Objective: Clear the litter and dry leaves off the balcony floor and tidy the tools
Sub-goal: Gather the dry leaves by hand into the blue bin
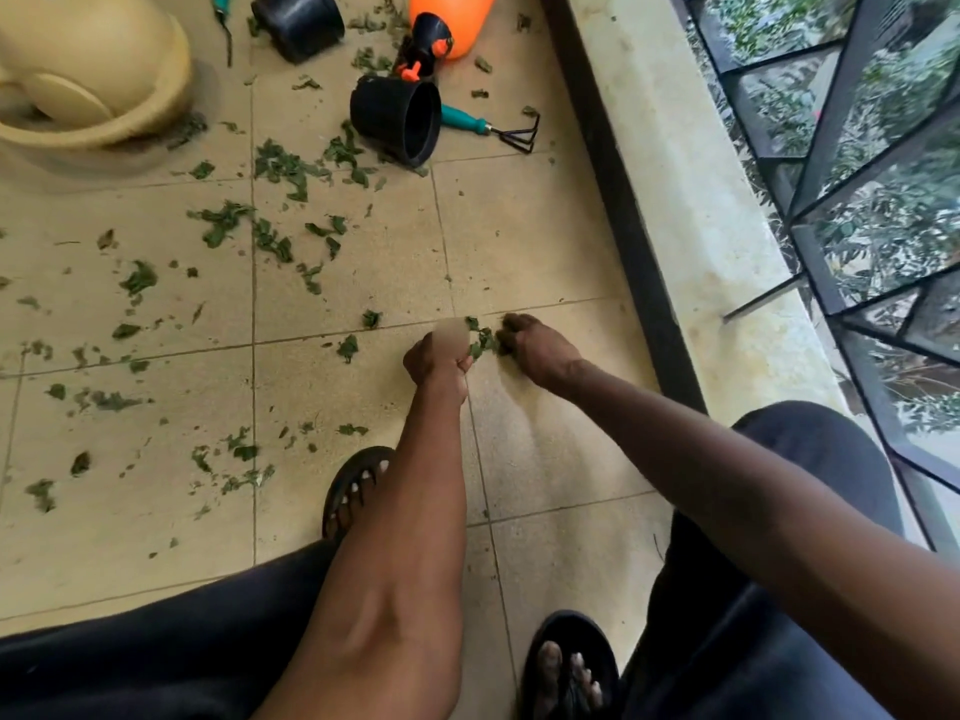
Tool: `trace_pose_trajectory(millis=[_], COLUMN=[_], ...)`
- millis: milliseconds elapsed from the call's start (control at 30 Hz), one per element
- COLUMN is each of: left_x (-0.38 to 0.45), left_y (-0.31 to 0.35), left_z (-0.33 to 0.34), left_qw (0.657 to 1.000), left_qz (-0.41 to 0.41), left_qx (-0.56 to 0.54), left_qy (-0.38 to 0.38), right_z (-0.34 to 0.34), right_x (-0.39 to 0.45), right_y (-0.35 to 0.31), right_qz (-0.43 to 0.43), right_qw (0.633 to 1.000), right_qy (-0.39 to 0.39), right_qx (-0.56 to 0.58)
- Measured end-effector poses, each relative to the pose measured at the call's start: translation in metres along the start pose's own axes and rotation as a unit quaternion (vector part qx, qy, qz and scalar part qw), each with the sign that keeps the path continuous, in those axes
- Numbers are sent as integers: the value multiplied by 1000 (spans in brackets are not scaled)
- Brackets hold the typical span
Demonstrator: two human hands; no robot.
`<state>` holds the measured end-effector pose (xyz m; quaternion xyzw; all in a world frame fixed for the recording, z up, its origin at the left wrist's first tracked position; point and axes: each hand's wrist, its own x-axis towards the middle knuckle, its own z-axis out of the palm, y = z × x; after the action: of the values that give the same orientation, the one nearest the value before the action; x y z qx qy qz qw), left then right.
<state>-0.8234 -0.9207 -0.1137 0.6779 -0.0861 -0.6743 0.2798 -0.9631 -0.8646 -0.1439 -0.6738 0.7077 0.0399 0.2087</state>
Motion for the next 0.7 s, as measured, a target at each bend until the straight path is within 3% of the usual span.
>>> trace_pose_trajectory(millis=[100,200,300,367,433,533,600,700], left_x=[-3,-6,-15,-17,-11,33,52,48], left_y=[-7,-11,-11,-10,-11,-26,-33,-30], left_z=[-1,5,15,21,24,28,31,34], left_qw=[999,994,988,984,981,978,979,981], left_qz=[-29,-48,-52,-62,-71,-84,-73,-67], left_qx=[12,45,74,88,91,131,137,115], left_qy=[-40,-87,-123,-139,-153,-138,-134,-141], right_z=[0,-2,-18,-28,-31,-32,-32,-30], right_x=[-14,-15,-10,-10,-11,-12,-8,-12], right_y=[-1,5,7,-7,-29,-56,-55,-48], right_qz=[13,116,242,248,200,114,102,130], right_qw=[1000,983,899,854,877,942,956,949], right_qy=[24,62,152,174,154,50,0,101], right_qx=[12,128,331,422,409,313,274,268])
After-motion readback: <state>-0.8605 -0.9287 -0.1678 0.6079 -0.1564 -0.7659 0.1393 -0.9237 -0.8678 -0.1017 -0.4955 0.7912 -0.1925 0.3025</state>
